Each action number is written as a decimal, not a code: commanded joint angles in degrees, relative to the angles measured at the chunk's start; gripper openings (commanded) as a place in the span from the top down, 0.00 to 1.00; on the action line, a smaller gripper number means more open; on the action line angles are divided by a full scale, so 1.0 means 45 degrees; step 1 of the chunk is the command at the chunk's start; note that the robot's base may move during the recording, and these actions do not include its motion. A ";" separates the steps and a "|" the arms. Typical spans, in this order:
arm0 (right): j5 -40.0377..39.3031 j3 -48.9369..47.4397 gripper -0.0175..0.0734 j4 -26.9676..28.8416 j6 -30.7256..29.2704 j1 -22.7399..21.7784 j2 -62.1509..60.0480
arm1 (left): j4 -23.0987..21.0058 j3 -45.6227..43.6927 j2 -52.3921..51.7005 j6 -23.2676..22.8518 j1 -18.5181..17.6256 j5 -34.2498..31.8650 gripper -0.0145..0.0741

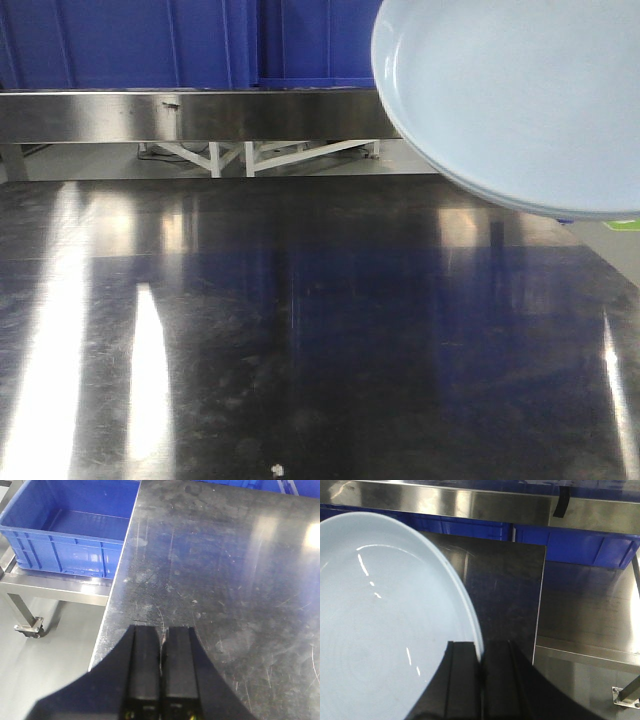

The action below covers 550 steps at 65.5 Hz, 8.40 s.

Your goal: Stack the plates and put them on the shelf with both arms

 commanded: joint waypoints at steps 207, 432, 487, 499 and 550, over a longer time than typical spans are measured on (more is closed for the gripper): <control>-0.1162 -0.0385 0.78 -0.0045 -0.0071 -0.0082 -0.0103 | -0.0029 -0.0348 0.0037 -0.0097 -0.0082 -0.1008 0.74; -0.1162 -0.0385 0.78 -0.0045 -0.0071 -0.0082 -0.0103 | -0.0029 -0.0330 0.0037 -0.0097 -0.0082 -0.1008 0.74; -0.1148 -0.0385 0.78 -0.0045 -0.0071 -0.0082 -0.0103 | -0.0029 -0.0330 0.0037 -0.0097 -0.0082 -0.1008 0.74; -0.1161 -0.0385 0.78 -0.0045 -0.0071 -0.0082 -0.0103 | -0.0029 -0.0330 0.0037 -0.0097 -0.0082 -0.1008 0.74; -0.1148 -0.0385 0.78 -0.0045 -0.0071 -0.0082 -0.0103 | -0.0029 -0.0330 0.0037 -0.0097 -0.0082 -0.1008 0.74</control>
